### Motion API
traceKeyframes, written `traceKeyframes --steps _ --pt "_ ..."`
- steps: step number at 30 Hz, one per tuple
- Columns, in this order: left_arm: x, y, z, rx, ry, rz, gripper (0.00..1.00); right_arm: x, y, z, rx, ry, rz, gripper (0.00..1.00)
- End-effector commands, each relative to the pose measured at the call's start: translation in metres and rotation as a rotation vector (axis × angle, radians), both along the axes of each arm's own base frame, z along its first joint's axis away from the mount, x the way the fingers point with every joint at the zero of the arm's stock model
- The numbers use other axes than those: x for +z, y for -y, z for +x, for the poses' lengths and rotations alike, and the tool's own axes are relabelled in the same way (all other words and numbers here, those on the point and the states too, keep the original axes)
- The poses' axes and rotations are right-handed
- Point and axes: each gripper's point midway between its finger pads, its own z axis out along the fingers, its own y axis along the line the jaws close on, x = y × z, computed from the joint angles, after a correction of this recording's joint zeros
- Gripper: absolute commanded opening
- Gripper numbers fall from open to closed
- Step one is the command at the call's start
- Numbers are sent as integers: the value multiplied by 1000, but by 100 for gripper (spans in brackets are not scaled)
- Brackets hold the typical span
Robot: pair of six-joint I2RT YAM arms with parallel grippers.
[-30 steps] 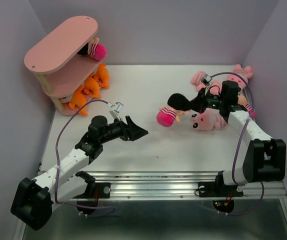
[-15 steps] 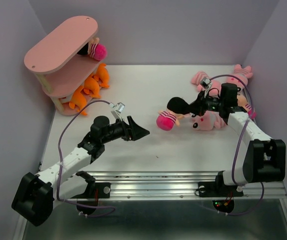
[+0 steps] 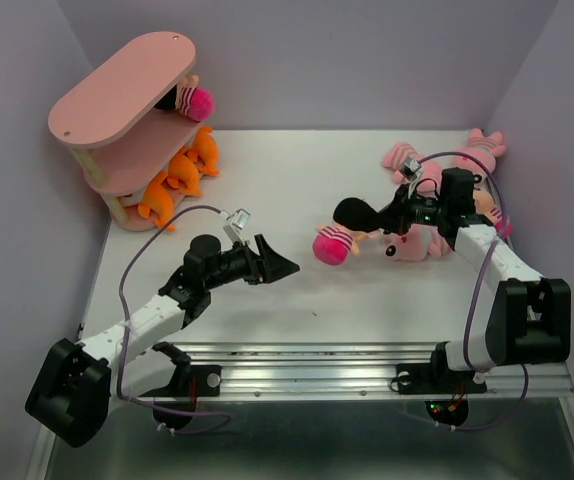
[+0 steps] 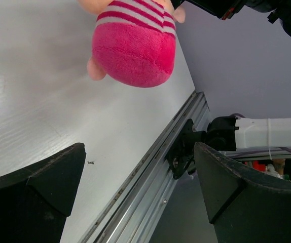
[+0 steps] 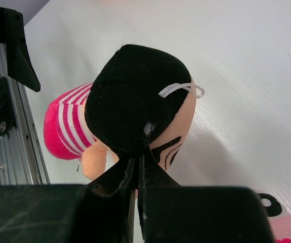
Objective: Place and organize the stuffed toys onto the shelf
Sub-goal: Pass the stuffed toy from the right arm to the left
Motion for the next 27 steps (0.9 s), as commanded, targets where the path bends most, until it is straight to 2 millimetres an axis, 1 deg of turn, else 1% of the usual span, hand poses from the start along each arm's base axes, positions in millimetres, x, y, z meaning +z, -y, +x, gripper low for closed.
traceKeyframes --steps 1,6,8,9,11,12,13,14,16,17,18,19,21,23,24,26,27 --pt "11 5 -2 -20 37 -44 98 15 -2 -4 35 59 16 1" --pt "10 6 2 4 0 -65 97 13 -4 -9 54 58 20 1" --pt "12 8 5 15 -16 -98 96 12 -4 -11 61 62 20 1" --pt "8 9 6 18 -35 -102 96 12 -4 -11 63 73 17 1" --pt "13 13 8 21 -55 -150 95 12 -3 -10 53 86 10 1" --pt "9 16 8 14 -81 -153 94 10 -5 -12 58 90 8 1" --pt "14 20 9 8 -73 -174 93 11 -5 -11 51 99 3 1" --pt "9 23 10 7 -109 -181 92 11 -4 -10 45 108 4 1" --pt "15 32 10 -10 -113 -201 91 10 -7 -10 45 114 -2 1" --pt "10 37 11 -12 -145 -202 91 10 -6 -9 40 112 -2 1" --pt "10 40 11 -14 -156 -206 91 9 -6 -9 38 109 -3 1" --pt "14 45 12 -20 -154 -219 91 7 -9 -11 45 106 -4 1" --pt "12 52 16 -15 -178 -238 90 7 -9 -11 41 106 -7 1" --pt "16 58 16 -23 -185 -264 90 6 -12 -13 48 106 -9 1" --pt "13 61 17 -22 -215 -272 90 5 -11 -12 47 108 -12 1" --pt "20 67 18 -37 -204 -308 88 4 -14 -13 52 110 -17 1" --pt "17 70 19 -40 -226 -314 88 2 -13 -14 52 112 -20 1"
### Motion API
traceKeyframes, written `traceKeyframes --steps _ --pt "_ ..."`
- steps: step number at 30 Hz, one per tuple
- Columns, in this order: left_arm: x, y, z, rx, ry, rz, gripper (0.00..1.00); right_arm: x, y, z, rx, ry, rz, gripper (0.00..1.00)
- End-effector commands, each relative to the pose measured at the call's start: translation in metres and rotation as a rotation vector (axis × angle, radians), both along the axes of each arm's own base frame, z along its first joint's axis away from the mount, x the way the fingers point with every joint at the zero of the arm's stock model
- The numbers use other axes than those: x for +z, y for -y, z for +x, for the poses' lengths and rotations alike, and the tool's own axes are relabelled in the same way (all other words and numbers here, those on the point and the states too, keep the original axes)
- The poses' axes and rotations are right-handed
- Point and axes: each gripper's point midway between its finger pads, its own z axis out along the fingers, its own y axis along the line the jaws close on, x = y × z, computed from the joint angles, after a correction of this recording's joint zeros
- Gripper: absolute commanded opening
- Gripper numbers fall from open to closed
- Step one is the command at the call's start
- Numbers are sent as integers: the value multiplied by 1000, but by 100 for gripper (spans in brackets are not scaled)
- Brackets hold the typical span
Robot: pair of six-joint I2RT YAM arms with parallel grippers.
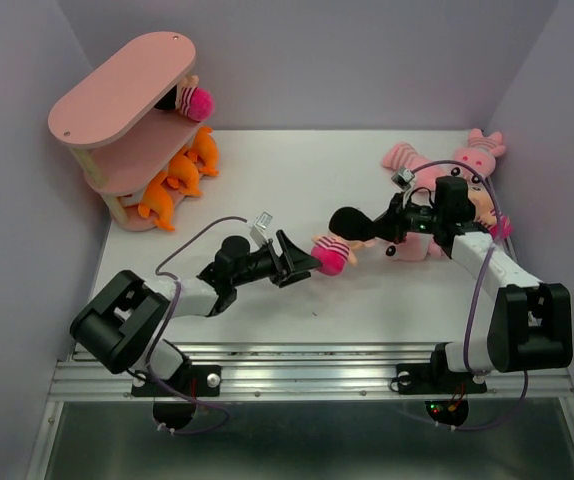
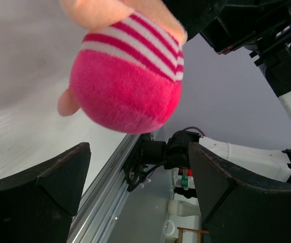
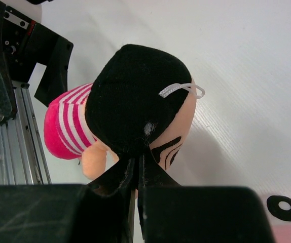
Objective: Place and organize the stuffed toys onto the shelf
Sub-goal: Pass the stuffed toy from the right arm to the left
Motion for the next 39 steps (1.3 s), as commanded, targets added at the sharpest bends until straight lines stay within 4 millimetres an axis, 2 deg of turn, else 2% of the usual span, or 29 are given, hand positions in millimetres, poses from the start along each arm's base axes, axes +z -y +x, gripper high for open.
traceKeyframes --steps 1,4,7,12,16,18,19,20,26,28,31,33,34,35,37,39 --pt "49 18 12 -3 83 -164 88 11 -7 0 24 91 -8 1" --pt "51 25 14 -16 76 -185 86 10 -6 1 22 99 -16 1" --pt "44 29 16 -14 58 -174 84 9 -6 0 27 99 -14 1" --pt "26 30 22 13 19 -141 76 12 -10 -4 48 106 -6 1" --pt "21 27 26 45 19 -130 67 9 -11 -7 57 101 -3 1" --pt "22 27 29 58 34 -125 55 9 -11 -7 65 102 -2 1" --pt "24 27 31 62 40 -122 44 9 -15 -9 80 104 1 1" --pt "25 28 32 64 48 -119 37 9 -15 -10 82 104 0 1" --pt "32 28 37 70 104 -105 4 8 -15 -12 93 105 -2 1" --pt "33 28 37 67 130 -89 0 7 -15 -12 95 105 -5 1" --pt "33 24 37 73 156 -55 0 6 -15 -12 97 99 -7 1" --pt "38 21 36 72 211 -25 0 6 -14 -12 97 96 -10 3" --pt "31 18 37 80 206 12 0 5 -14 -12 98 91 -11 5" --pt "36 15 39 92 254 36 0 5 -14 -11 98 91 -14 8" --pt "28 10 39 97 254 103 0 6 -14 -11 98 92 -14 10" --pt "34 4 42 120 291 131 0 6 -14 -11 99 89 -13 13"
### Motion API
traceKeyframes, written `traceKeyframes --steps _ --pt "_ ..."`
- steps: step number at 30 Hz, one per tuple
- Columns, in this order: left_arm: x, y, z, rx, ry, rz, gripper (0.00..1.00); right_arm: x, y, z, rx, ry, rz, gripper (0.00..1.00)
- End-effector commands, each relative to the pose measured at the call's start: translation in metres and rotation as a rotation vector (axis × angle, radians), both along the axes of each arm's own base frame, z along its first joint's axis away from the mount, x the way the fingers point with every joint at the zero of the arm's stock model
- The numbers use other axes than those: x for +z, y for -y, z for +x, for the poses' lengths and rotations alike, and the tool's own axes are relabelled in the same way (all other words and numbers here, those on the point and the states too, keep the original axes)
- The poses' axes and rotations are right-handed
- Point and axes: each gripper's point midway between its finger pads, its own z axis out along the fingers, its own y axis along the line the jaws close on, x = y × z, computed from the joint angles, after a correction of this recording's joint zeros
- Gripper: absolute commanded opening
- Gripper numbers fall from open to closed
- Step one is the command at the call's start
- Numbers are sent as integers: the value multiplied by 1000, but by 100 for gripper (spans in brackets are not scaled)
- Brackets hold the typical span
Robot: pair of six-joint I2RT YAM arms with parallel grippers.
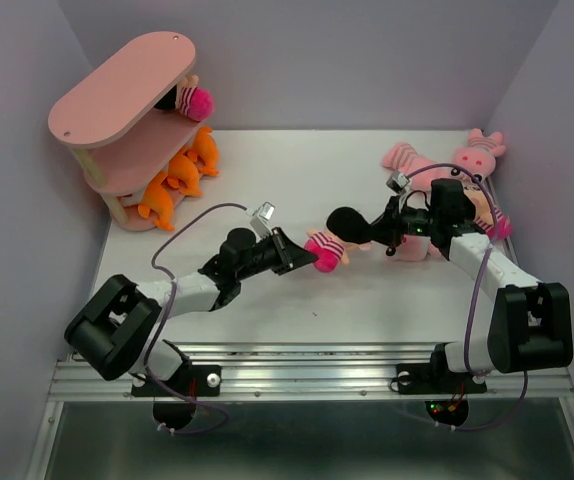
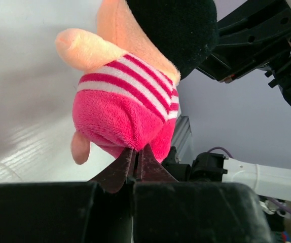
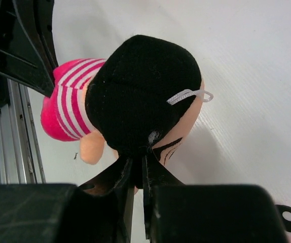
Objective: Place and organize the stuffed toys onto the shelf
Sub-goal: Pass the stuffed toy from the right arm to the left
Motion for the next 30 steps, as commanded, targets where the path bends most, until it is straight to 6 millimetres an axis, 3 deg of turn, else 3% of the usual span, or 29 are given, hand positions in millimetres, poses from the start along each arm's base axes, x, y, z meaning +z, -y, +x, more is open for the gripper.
traceKeyframes --steps 1,20,30 --pt "23 -9 12 38 172 97 0 14 -6 -4 45 42 17 15" --pt "5 -42 12 104 268 306 0 14 -8 -13 109 20 20 63" --pt "-11 -60 7 138 312 462 0 17 -6 -15 123 17 -7 76"
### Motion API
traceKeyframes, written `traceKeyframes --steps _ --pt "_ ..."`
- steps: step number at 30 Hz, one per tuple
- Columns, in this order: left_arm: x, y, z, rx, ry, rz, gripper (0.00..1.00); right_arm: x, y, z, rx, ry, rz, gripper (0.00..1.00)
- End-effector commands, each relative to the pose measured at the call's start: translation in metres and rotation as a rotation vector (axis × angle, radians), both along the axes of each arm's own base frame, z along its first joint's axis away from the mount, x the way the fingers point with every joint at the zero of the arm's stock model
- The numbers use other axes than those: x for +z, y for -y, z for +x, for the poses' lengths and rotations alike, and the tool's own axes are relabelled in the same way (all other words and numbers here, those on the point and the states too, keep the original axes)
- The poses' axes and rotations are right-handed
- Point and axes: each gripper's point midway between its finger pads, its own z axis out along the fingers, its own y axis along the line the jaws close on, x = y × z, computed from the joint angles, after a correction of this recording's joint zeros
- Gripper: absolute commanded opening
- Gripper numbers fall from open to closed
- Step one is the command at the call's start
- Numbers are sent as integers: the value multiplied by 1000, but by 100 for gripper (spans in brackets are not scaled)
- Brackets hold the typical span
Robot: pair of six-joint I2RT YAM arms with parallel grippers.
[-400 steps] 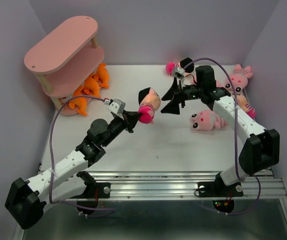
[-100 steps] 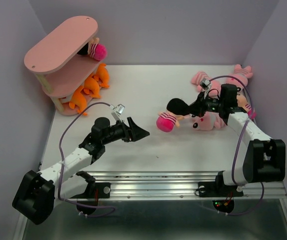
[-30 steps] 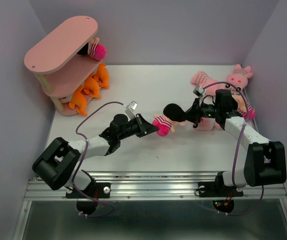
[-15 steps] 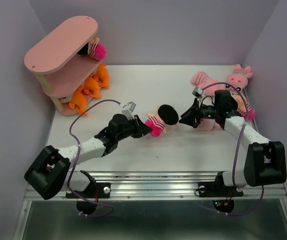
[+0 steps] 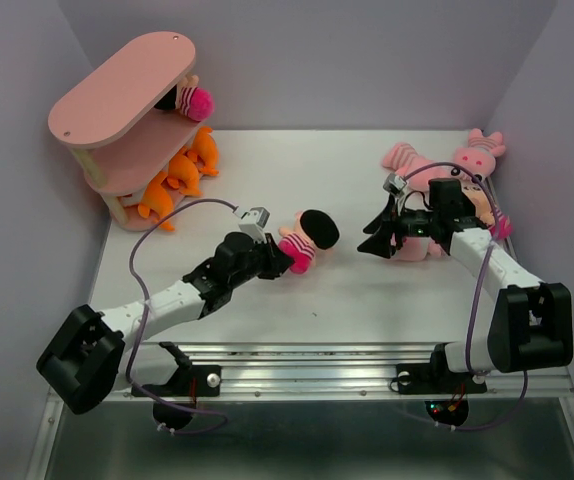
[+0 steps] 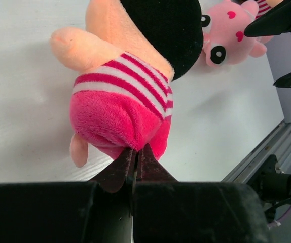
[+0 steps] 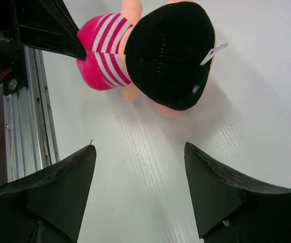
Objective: Place and organize the stuffed toys onto the shelf
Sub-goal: Pass the stuffed toy from the right arm to the left, then pass the stuffed toy from the left arm to the right
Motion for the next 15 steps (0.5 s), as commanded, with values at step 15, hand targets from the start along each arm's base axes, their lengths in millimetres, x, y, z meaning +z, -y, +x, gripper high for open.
traceKeyframes --steps 15 --pt "12 5 -2 -5 123 179 0 -8 -31 9 24 -86 -240 88"
